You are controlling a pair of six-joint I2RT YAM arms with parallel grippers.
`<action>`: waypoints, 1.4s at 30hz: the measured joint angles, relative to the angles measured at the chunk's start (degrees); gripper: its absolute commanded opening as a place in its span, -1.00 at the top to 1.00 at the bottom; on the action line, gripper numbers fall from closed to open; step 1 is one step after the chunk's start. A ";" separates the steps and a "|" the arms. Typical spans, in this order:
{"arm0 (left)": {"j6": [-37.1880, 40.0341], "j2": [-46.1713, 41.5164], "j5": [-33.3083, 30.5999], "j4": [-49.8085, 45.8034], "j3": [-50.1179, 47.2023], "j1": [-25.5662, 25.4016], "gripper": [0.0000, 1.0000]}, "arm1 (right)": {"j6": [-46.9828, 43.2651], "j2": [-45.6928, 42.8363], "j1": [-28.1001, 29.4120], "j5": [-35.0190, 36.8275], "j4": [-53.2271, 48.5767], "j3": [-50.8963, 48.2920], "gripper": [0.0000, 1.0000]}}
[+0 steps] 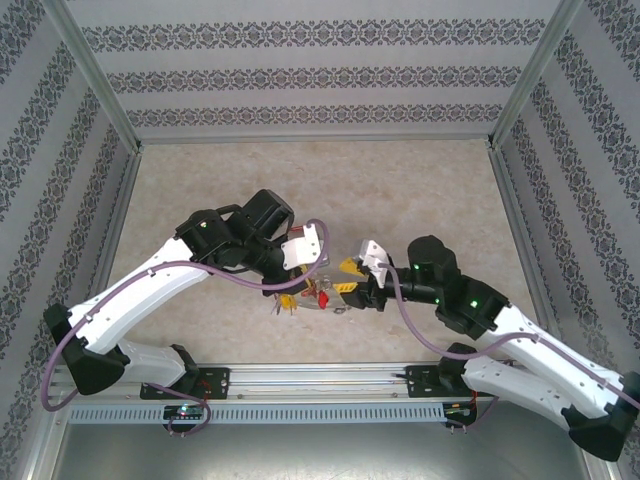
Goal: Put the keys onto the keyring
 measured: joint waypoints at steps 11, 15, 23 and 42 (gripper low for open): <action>-1.70 -5.40 4.52 2.21 -4.00 3.52 1.00 | 8.90 -4.68 0.00 9.88 -0.72 -4.04 0.08; -1.90 -6.27 5.40 3.23 -4.66 3.98 1.00 | 11.89 -5.03 0.00 9.53 -1.31 -5.11 0.18; -2.21 -7.67 4.74 4.22 -7.63 4.07 1.00 | 15.96 -2.21 0.00 6.78 -3.21 -5.05 0.30; -2.36 -10.27 3.80 6.29 -9.79 4.46 1.00 | 18.10 1.40 0.00 0.42 -3.61 -4.20 0.56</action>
